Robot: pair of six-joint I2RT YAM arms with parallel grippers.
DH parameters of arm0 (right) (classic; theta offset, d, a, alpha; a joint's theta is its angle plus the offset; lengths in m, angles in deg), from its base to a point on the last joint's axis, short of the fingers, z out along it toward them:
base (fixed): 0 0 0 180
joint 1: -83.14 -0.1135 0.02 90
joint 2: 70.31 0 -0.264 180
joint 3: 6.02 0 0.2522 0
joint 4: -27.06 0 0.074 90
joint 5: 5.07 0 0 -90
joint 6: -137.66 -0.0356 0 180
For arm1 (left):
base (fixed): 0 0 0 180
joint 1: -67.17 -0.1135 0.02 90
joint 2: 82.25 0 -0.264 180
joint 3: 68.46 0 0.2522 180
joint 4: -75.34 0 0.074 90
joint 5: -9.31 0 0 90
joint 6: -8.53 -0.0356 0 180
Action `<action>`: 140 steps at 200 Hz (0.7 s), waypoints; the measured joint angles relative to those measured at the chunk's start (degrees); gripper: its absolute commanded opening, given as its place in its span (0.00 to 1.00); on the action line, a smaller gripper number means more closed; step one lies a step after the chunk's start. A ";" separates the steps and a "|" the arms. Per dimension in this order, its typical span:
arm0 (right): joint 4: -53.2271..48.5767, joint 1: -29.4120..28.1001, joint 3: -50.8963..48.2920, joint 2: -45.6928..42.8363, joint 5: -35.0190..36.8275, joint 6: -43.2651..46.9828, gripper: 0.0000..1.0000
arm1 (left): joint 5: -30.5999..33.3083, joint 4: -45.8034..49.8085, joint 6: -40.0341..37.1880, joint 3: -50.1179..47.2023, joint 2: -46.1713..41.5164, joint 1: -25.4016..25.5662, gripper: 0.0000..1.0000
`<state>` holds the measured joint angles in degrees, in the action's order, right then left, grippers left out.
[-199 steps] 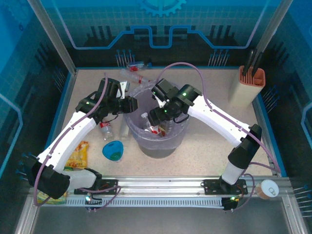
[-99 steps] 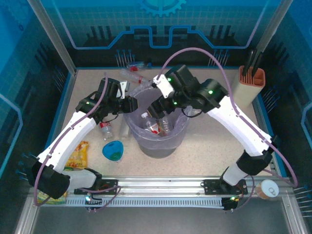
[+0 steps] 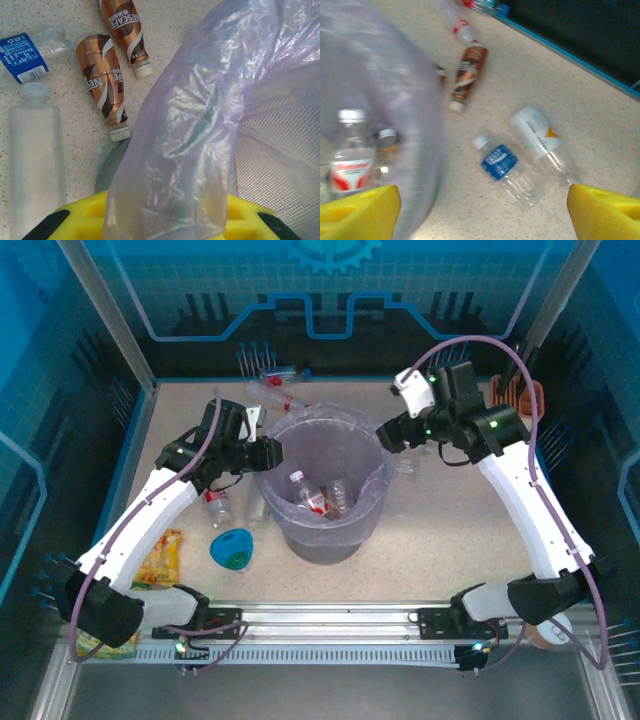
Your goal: Put the plastic bottles in the bin
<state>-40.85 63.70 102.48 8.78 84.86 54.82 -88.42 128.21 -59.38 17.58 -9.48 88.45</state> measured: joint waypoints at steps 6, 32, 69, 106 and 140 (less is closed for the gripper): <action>0.68 2.14 -1.22 0.02 -0.31 0.20 0.87 | 0.00 0.00 0.00 0.00 0.00 0.00 0.28; 1.77 8.50 -3.91 2.08 -0.15 1.11 0.87 | 0.00 0.00 0.00 0.00 0.00 0.00 0.28; 3.28 12.79 -6.01 11.58 -0.22 3.87 0.88 | -0.02 0.02 0.00 0.02 0.04 0.00 0.28; 4.57 13.90 -5.99 24.44 1.31 7.32 0.91 | 0.00 0.02 0.00 0.02 0.04 0.00 0.28; 5.44 13.90 -3.98 32.11 1.31 8.81 0.93 | 0.00 0.04 0.02 0.02 0.04 0.00 0.28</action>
<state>-35.41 77.60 98.50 40.88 86.17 63.63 -88.42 128.26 -59.36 17.60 -9.43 88.45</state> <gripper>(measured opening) 0.919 0.278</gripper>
